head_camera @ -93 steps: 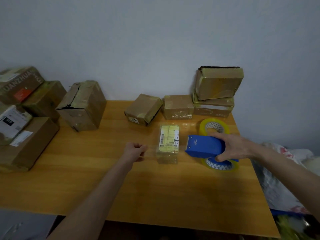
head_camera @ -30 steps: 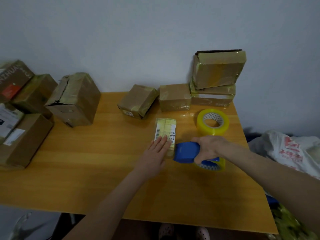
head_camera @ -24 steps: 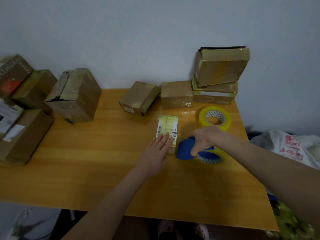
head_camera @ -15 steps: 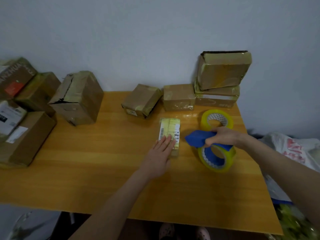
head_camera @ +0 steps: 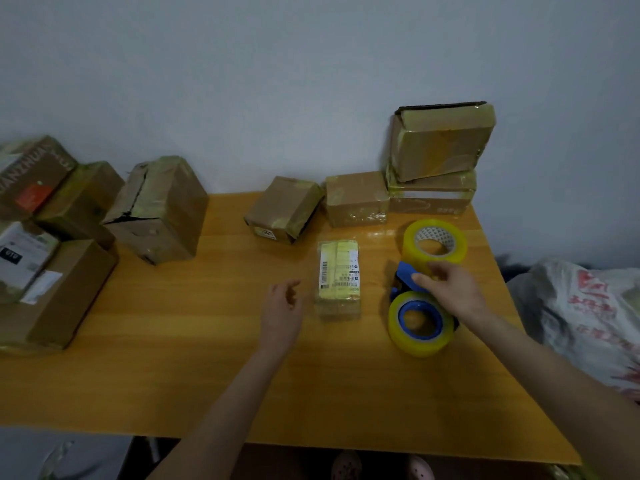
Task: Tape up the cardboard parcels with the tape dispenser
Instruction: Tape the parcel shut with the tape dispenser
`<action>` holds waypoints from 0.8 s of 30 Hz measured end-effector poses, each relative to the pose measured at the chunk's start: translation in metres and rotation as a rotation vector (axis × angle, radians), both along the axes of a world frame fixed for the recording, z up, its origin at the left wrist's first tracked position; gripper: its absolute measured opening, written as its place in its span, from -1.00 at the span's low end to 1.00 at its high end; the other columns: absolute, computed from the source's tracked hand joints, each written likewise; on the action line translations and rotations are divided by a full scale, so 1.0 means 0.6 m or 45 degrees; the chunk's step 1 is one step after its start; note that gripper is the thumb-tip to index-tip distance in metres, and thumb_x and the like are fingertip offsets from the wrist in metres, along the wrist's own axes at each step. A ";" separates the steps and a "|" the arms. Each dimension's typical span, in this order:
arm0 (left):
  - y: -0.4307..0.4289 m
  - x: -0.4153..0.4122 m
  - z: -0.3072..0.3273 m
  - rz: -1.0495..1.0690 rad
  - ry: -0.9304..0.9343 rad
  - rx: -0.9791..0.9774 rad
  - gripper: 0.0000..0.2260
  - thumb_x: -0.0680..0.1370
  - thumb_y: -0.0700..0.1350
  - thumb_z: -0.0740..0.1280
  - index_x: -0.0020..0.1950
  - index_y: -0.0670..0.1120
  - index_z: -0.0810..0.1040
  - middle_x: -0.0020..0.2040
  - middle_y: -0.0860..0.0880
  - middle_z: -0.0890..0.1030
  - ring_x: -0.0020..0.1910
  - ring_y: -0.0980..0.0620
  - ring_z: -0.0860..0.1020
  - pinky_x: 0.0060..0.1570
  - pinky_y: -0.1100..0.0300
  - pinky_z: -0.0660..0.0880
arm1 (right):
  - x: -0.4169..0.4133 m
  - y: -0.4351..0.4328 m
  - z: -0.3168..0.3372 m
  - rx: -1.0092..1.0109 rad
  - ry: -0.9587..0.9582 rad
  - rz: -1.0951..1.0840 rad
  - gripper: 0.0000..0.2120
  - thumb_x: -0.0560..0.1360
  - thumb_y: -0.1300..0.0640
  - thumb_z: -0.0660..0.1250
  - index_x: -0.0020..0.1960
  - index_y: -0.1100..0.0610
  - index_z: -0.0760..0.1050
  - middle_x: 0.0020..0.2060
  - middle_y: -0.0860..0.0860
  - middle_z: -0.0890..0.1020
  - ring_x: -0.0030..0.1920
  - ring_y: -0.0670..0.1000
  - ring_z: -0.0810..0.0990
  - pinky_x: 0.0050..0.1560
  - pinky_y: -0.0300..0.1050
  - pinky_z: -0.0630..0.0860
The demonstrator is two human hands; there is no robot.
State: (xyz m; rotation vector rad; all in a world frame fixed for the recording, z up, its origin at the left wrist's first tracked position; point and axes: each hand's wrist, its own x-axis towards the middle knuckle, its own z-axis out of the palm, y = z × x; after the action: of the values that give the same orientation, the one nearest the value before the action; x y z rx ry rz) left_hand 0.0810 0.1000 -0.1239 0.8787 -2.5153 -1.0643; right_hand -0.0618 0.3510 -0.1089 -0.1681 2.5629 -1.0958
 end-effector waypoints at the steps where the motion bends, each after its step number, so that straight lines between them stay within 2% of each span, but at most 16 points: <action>1: -0.003 -0.003 -0.001 -0.006 -0.078 0.030 -0.76 0.59 -0.12 0.28 0.26 -0.07 0.51 -0.05 0.00 0.49 -0.15 0.13 0.45 -0.29 0.45 0.36 | 0.012 -0.019 0.009 -0.041 0.074 0.033 -0.50 0.50 -0.10 0.39 0.34 0.14 0.47 0.17 0.05 0.59 0.21 0.08 0.54 0.09 -0.11 0.44; 3: 0.001 -0.011 0.000 -0.077 -0.154 0.145 -0.75 0.61 -0.06 0.25 0.27 -0.06 0.49 -0.12 -0.02 0.52 -0.21 0.10 0.47 -0.33 0.38 0.36 | 0.041 -0.063 0.010 -0.030 0.118 0.184 -0.58 0.54 -0.07 0.34 0.31 0.11 0.49 0.08 0.04 0.62 0.07 -0.01 0.55 -0.02 -0.20 0.41; 6: 0.014 -0.026 0.004 -0.132 -0.156 0.268 -0.75 0.61 -0.03 0.24 0.26 -0.05 0.49 -0.10 -0.08 0.58 -0.20 0.04 0.52 -0.23 0.17 0.50 | 0.077 -0.119 -0.004 0.041 0.058 0.395 -0.52 0.60 -0.09 0.23 0.44 0.09 0.34 -0.02 0.05 0.62 -0.10 -0.02 0.56 -0.16 -0.20 0.46; 9: 0.014 -0.030 0.003 -0.129 -0.156 0.347 -0.76 0.60 -0.06 0.28 0.25 -0.06 0.49 -0.17 -0.08 0.57 -0.23 0.01 0.54 -0.10 -0.01 0.57 | 0.083 -0.141 -0.011 -0.006 0.037 0.416 -0.56 0.63 -0.04 0.16 0.47 0.07 0.32 -0.04 0.02 0.63 -0.15 -0.02 0.57 -0.21 -0.18 0.48; 11: 0.010 -0.027 -0.003 -0.115 -0.132 0.435 -0.74 0.58 -0.10 0.31 0.27 -0.09 0.49 -0.24 -0.03 0.56 -0.27 0.03 0.56 -0.08 -0.04 0.61 | 0.083 -0.141 -0.017 -0.055 0.055 0.398 -0.61 0.64 -0.01 0.17 0.43 0.07 0.39 -0.09 -0.05 0.64 -0.19 -0.10 0.56 -0.23 -0.30 0.47; 12: 0.008 -0.025 -0.007 -0.114 -0.122 0.469 -0.72 0.57 -0.12 0.33 0.28 -0.10 0.49 -0.25 -0.01 0.56 -0.29 0.05 0.57 -0.09 -0.02 0.62 | 0.083 -0.139 -0.019 -0.076 0.058 0.392 -0.63 0.64 0.02 0.18 0.40 0.07 0.42 -0.20 -0.12 0.61 -0.26 -0.16 0.53 -0.31 -0.40 0.41; 14: 0.005 -0.022 -0.011 -0.120 -0.114 0.503 -0.67 0.55 -0.15 0.36 0.31 -0.10 0.49 -0.26 0.02 0.56 -0.31 0.10 0.58 -0.14 0.10 0.63 | 0.084 -0.137 -0.025 -0.098 0.048 0.373 -0.66 0.62 0.07 0.22 0.38 0.08 0.45 -0.35 -0.21 0.50 -0.36 -0.23 0.47 -0.42 -0.46 0.35; 18: -0.002 -0.020 -0.020 -0.173 -0.075 0.491 -0.58 0.49 -0.20 0.42 0.34 -0.15 0.47 -0.28 0.02 0.53 -0.34 0.14 0.55 -0.27 0.31 0.58 | 0.084 -0.139 -0.035 -0.077 0.073 0.299 -0.62 0.58 0.16 0.30 0.39 0.08 0.44 -0.42 -0.11 0.53 -0.40 -0.19 0.49 -0.44 -0.48 0.36; 20: -0.003 -0.020 -0.022 -0.221 -0.063 0.443 -0.54 0.46 -0.21 0.46 0.34 -0.17 0.48 -0.30 0.04 0.51 -0.35 0.15 0.53 -0.31 0.38 0.53 | 0.085 -0.139 -0.039 -0.051 0.126 0.294 -0.56 0.55 0.17 0.34 0.41 0.05 0.42 -0.41 -0.09 0.55 -0.39 -0.18 0.50 -0.40 -0.50 0.37; 22: -0.004 -0.022 -0.025 -0.283 -0.066 0.282 -0.55 0.44 -0.18 0.48 0.30 -0.14 0.51 -0.33 0.09 0.48 -0.35 0.16 0.49 -0.33 0.45 0.45 | 0.085 -0.140 -0.042 -0.032 0.177 0.313 -0.46 0.53 0.17 0.38 0.47 0.00 0.33 -0.34 -0.07 0.58 -0.32 -0.12 0.54 -0.27 -0.46 0.42; 24: -0.004 -0.026 -0.026 -0.317 -0.081 0.091 -0.57 0.42 -0.14 0.50 0.26 -0.14 0.54 -0.34 0.11 0.46 -0.36 0.17 0.43 -0.33 0.49 0.38 | 0.085 -0.140 -0.049 0.019 0.249 0.340 -0.41 0.51 0.14 0.40 0.49 0.01 0.30 -0.24 -0.03 0.62 -0.21 -0.05 0.58 -0.08 -0.24 0.54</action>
State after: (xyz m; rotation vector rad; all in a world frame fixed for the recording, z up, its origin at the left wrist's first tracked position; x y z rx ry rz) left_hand 0.0652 0.0974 -0.1398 0.6377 -2.7086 -1.2247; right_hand -0.0109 0.2672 -0.1381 -0.6222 2.6173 -1.0010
